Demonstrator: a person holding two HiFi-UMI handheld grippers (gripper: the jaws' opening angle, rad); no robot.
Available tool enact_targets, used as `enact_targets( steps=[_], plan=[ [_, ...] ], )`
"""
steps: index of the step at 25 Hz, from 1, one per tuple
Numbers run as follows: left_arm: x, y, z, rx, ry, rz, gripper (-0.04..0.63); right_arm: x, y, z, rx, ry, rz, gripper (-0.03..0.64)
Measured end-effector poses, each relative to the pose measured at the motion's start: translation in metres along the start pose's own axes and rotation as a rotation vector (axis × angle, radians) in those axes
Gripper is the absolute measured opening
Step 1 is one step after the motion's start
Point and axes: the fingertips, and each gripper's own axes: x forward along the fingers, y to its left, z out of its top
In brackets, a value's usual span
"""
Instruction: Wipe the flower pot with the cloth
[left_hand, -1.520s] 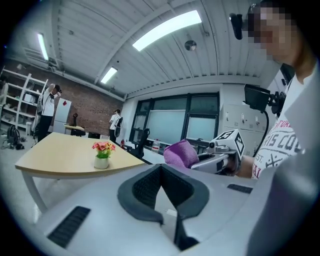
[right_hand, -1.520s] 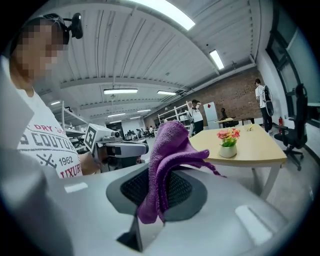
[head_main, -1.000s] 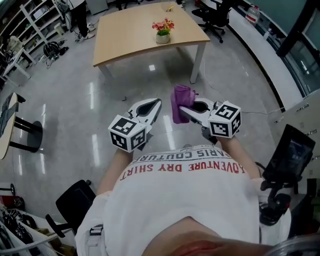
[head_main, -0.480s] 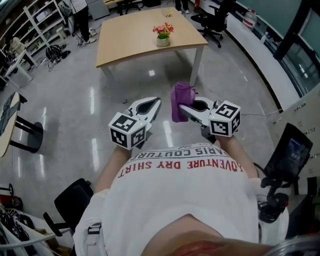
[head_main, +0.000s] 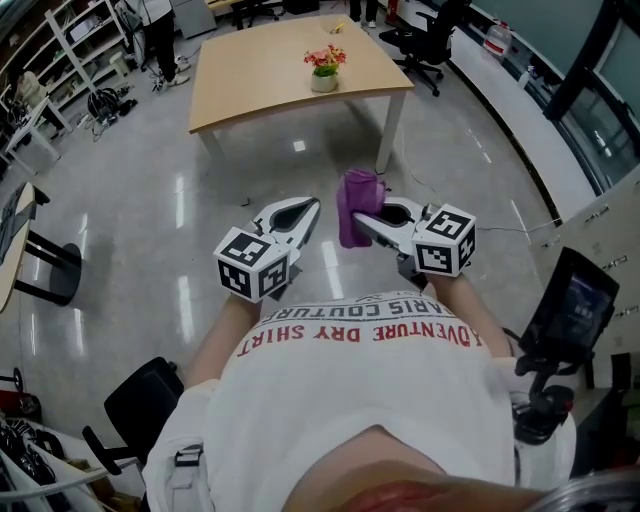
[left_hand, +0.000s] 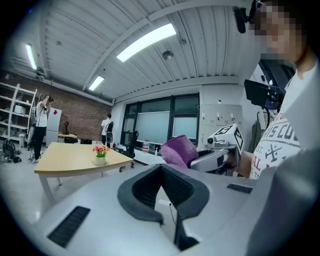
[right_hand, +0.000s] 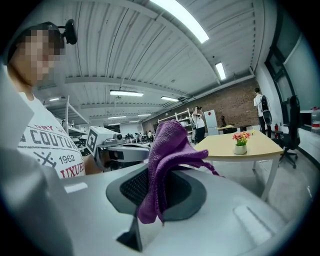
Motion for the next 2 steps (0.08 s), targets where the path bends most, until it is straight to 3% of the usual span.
enact_targets(
  steps=[2],
  plan=[
    [-0.0004, -0.0005, -0.0011, -0.009, -0.005, -0.001, 0.002, 0.0007, -0.0007, -0.0015, 0.000, 0.007, -0.001, 0.049]
  ],
)
